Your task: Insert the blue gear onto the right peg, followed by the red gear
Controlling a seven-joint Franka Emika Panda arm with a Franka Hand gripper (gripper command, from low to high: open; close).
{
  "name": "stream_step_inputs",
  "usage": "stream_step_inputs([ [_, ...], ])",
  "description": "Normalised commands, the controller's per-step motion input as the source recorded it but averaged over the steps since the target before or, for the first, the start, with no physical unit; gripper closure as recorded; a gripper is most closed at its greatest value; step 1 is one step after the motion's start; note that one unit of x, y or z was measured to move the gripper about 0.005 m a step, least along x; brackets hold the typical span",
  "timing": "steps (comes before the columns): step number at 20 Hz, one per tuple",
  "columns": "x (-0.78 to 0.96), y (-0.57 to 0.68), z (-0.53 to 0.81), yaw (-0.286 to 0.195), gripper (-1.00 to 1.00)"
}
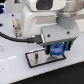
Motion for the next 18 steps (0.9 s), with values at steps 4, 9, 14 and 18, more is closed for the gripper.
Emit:
stream_step_inputs([
  [4,0.05,-0.02,0.24,0.000,1.00],
  [9,0.06,-0.06,0.38,0.000,1.00],
  [14,0.09,-0.11,0.15,0.000,1.00],
  [18,0.19,-0.16,-0.04,0.000,1.00],
])
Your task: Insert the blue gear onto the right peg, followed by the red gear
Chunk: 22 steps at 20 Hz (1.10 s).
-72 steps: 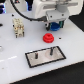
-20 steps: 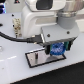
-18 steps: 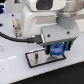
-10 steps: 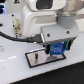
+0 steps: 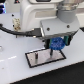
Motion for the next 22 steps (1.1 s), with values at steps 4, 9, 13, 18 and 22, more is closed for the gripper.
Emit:
stream_step_inputs([
  [4,0.22,-0.15,-0.07,0.000,1.00],
  [9,0.19,-0.10,-0.07,0.000,1.00],
  [13,0.17,-0.11,-0.05,0.000,1.00],
  [18,0.10,-0.06,0.05,0.000,1.00],
  [22,0.32,-0.08,0.34,0.000,1.00],
])
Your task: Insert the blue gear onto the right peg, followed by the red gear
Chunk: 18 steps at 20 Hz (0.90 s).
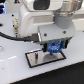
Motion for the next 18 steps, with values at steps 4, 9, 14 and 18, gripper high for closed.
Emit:
stream_step_inputs([
  [4,0.20,-0.02,0.28,0.000,1.00],
  [9,0.17,-0.06,0.01,0.000,1.00],
  [14,0.24,-0.09,-0.08,0.000,1.00],
  [18,0.20,-0.05,-0.08,0.000,1.00],
])
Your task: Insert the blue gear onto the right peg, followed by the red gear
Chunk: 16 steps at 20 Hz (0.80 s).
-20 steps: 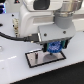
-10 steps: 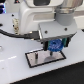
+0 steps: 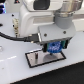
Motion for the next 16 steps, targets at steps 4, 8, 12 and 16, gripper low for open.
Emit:
stream_step_inputs([
  [4,0.26,-0.13,0.31,0.000,1.00],
  [8,0.43,-0.23,0.60,0.000,1.00],
  [12,0.18,-0.12,0.09,0.000,1.00],
  [16,0.14,-0.02,-0.06,0.000,1.00],
])
